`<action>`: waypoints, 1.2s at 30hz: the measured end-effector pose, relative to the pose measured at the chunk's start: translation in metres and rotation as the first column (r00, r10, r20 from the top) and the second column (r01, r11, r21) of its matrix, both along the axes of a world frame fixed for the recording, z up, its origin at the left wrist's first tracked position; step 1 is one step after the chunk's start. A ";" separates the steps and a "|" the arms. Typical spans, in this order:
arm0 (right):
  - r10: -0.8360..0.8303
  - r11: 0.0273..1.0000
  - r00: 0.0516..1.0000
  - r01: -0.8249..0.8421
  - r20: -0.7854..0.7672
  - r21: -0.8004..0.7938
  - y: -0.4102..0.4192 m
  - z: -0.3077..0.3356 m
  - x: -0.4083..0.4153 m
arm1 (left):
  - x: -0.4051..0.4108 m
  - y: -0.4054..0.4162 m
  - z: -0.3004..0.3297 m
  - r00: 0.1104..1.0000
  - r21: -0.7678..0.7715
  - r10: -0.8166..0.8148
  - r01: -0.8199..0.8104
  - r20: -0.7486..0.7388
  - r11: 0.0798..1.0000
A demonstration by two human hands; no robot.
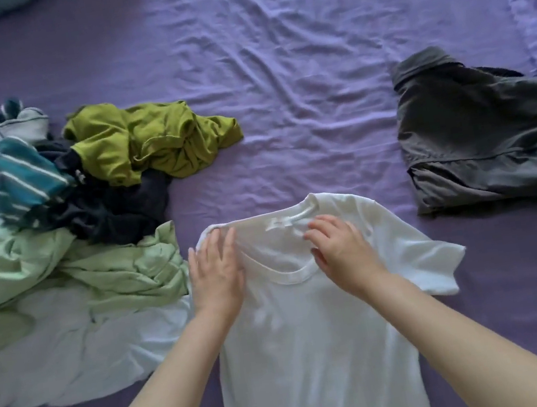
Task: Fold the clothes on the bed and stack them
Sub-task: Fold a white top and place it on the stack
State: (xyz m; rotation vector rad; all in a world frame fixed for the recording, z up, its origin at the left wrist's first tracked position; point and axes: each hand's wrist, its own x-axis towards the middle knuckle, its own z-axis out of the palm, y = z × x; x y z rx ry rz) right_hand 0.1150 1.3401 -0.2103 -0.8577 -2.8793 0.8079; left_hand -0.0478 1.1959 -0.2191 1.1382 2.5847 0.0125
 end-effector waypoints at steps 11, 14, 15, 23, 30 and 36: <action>0.424 0.900 0.871 -0.436 0.247 -0.009 -0.047 -0.025 -0.151 | -0.055 -0.040 0.009 0.867 0.154 0.165 -0.265 0.471 0.952; 0.380 0.876 0.835 -0.463 0.397 0.135 -0.038 -0.021 -0.159 | -0.058 -0.051 0.016 0.896 0.282 0.123 -0.262 0.427 0.923; 0.314 0.883 0.839 -0.430 0.445 0.188 -0.032 -0.018 -0.159 | -0.059 -0.059 0.018 0.905 0.342 0.158 -0.304 0.395 0.889; 0.463 0.884 0.864 -0.437 0.197 -0.162 -0.076 0.014 -0.194 | -0.053 -0.148 0.030 0.869 0.205 0.406 -0.468 0.281 0.860; 0.544 0.839 0.768 -0.489 0.338 -0.240 -0.146 -0.004 -0.214 | -0.054 -0.182 0.010 0.724 -0.196 0.634 -0.603 0.273 0.773; 0.420 0.900 0.860 -0.354 0.290 -0.255 -0.179 -0.020 -0.214 | -0.056 -0.180 -0.009 0.662 -0.052 0.666 -0.695 0.344 0.717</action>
